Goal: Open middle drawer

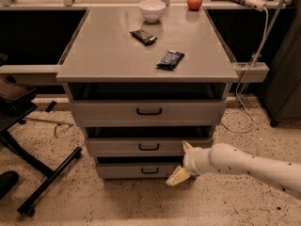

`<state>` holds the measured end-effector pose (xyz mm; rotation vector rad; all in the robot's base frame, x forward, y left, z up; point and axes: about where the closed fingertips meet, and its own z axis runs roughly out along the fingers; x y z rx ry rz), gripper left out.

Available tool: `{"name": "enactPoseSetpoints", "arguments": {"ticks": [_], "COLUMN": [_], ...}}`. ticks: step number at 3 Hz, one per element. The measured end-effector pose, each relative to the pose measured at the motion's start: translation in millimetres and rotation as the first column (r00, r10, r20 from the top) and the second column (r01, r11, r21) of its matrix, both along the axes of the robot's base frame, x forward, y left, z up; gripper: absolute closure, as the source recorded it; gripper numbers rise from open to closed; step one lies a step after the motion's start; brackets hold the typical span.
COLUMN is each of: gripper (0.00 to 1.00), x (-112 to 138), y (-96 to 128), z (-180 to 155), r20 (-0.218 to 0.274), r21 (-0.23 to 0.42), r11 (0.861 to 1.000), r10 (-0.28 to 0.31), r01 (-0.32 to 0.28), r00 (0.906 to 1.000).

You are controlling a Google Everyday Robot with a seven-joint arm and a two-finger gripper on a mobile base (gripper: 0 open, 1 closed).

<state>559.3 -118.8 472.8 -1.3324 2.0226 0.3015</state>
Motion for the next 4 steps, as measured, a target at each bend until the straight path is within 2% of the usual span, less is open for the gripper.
{"name": "enactPoseSetpoints", "arguments": {"ticks": [1, 2, 3, 4], "gripper": [0.0, 0.0, 0.0, 0.0], "x": [10.0, 36.3, 60.3, 75.8], "y": [7.0, 15.1, 17.5, 19.5], "z": [-5.0, -7.9, -14.9, -27.4], "r20": [0.006, 0.046, 0.065, 0.052], "r21": [-0.002, 0.004, 0.018, 0.015], "r11": [1.0, 1.0, 1.0, 1.0], "r10": [0.013, 0.011, -0.013, -0.017], "r01": [-0.013, -0.011, 0.012, 0.016], "r00": [0.9999, 0.9989, 0.9978, 0.9985]}}
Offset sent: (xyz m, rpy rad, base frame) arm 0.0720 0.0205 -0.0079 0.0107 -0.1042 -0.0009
